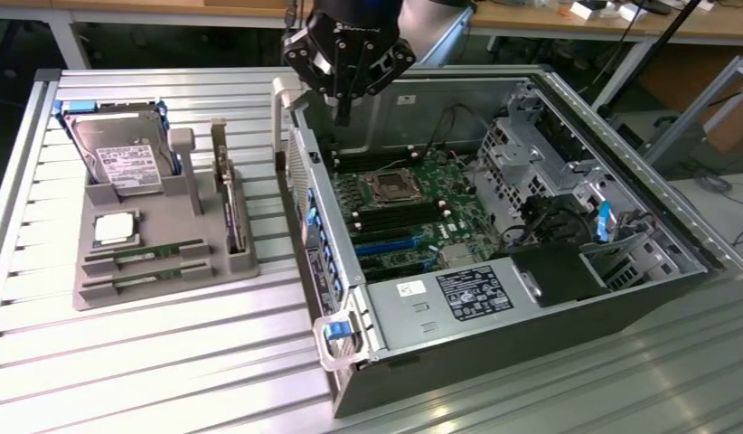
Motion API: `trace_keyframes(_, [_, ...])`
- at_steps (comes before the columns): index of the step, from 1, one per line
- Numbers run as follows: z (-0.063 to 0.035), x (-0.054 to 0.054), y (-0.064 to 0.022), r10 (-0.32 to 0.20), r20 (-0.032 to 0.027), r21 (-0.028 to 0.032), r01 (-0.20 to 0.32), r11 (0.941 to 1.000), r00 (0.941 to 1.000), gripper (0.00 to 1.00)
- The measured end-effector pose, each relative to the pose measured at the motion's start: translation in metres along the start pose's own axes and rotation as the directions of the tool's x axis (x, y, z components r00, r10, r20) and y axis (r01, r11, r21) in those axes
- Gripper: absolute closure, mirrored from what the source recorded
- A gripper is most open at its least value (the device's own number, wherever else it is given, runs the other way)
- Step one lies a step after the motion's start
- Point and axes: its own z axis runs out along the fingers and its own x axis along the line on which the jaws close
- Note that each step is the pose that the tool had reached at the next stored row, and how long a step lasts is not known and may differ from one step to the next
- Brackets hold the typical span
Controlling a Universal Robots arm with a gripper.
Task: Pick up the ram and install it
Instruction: 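Reach for the ram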
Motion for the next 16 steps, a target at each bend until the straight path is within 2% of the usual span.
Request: trace_keyframes(16, [-0.0001, 0.0037, -0.0003, 0.0, 0.0, 0.0, 0.0, 1.0, 1.0, 0.9])
